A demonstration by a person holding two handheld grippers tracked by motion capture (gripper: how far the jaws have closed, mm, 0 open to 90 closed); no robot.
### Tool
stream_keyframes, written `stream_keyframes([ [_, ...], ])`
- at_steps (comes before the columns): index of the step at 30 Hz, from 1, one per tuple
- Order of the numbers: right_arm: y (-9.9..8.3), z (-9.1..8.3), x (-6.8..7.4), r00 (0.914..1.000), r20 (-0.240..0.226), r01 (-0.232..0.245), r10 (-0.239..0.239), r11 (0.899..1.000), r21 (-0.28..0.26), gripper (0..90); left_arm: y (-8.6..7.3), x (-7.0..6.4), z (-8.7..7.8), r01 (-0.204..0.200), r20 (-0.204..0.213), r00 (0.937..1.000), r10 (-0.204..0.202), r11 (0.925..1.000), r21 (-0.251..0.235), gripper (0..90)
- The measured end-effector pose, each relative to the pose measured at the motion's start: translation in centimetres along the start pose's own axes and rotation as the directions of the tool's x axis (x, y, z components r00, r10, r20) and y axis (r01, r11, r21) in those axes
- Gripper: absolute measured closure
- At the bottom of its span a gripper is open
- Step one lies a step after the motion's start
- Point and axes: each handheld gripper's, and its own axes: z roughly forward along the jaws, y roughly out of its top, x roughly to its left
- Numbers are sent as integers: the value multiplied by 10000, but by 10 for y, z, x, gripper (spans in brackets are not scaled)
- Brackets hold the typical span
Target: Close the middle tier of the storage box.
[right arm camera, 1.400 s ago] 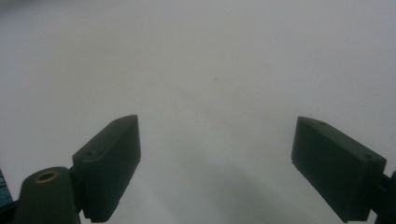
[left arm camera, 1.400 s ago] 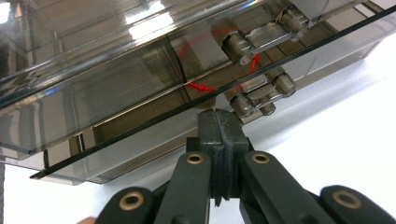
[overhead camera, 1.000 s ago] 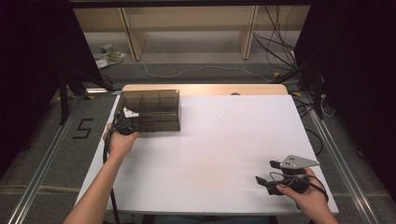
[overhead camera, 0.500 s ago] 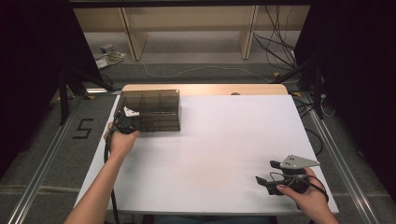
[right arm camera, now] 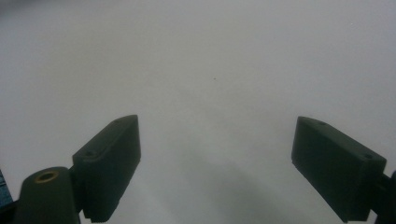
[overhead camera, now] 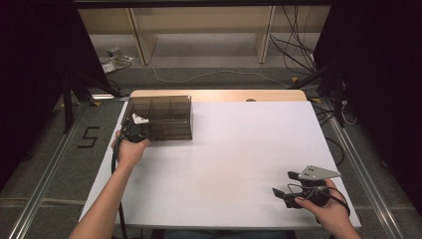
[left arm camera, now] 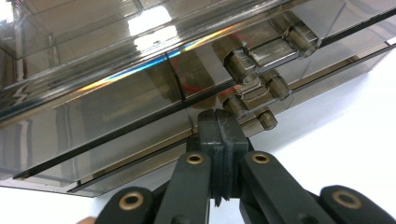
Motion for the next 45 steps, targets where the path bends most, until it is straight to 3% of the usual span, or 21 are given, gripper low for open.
stream_keyframes([
  [19, 0, 0, 0, 10000, 2, -2, 2, 10000, -24, 163, -2, 0, -4, 21, -27, 10000, -22, 9999, -162, 894],
  [28, 0, -1, 0, 10000, -6, 16, -16, 10000, -42, 163, -2, -5, -16, -247, -57, 9997, 246, 9991, -357, 795],
  [37, 0, -1, 0, 10000, -20, 28, -28, 10000, -36, 163, -2, -13, -27, -239, 35, 9997, 241, 9979, -595, 634],
  [45, 0, -1, 0, 10000, -23, 42, -42, 10000, -33, 163, -5, -19, -35, -110, 874, 9960, 173, 9974, -719, 468],
])
